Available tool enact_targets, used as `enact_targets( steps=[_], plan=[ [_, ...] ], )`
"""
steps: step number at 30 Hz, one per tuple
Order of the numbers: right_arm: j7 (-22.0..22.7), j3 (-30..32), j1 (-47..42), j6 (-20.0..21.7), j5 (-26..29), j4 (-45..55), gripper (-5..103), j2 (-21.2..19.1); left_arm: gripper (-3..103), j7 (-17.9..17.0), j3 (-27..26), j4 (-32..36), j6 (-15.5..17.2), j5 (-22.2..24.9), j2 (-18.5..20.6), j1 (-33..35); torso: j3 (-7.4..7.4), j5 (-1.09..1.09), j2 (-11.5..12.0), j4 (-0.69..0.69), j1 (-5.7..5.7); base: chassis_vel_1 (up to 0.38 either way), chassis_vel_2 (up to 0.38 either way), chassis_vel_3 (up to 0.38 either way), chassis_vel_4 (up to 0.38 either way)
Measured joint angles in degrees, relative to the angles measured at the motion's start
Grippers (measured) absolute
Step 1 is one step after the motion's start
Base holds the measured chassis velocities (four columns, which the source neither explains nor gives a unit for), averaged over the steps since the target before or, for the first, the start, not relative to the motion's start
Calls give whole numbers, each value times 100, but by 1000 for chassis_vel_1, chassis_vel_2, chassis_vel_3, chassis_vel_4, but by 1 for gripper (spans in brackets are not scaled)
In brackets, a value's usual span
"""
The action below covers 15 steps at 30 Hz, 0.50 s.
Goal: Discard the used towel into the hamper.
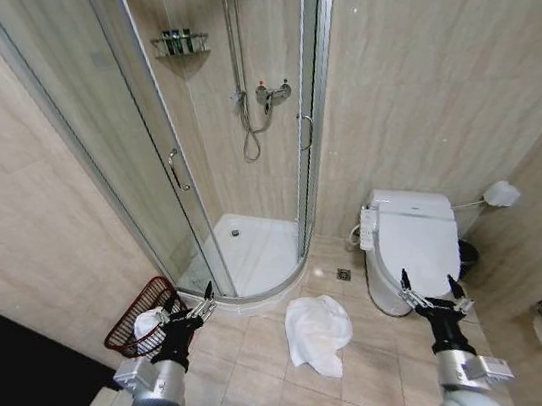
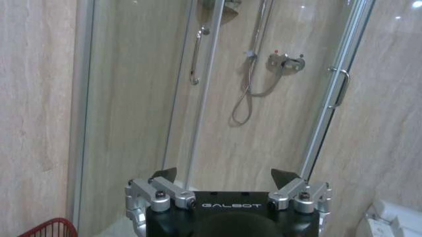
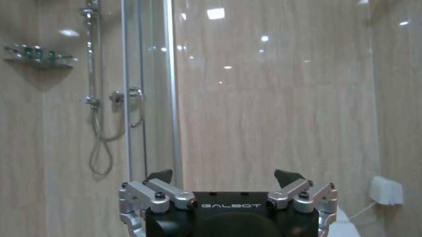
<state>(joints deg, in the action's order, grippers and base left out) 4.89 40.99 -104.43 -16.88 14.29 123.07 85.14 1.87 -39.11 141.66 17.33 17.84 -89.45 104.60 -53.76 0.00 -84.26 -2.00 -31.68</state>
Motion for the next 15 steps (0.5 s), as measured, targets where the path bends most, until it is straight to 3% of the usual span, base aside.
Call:
enact_targets(
  steps=[15],
  plan=[
    [-259, -58, -76, -356, -10, -94, 100, 82, 97, 0, 0, 0, 0, 0, 0, 0, 284, 0, 524, 0, 242, 0, 0, 0, 0]
  ],
)
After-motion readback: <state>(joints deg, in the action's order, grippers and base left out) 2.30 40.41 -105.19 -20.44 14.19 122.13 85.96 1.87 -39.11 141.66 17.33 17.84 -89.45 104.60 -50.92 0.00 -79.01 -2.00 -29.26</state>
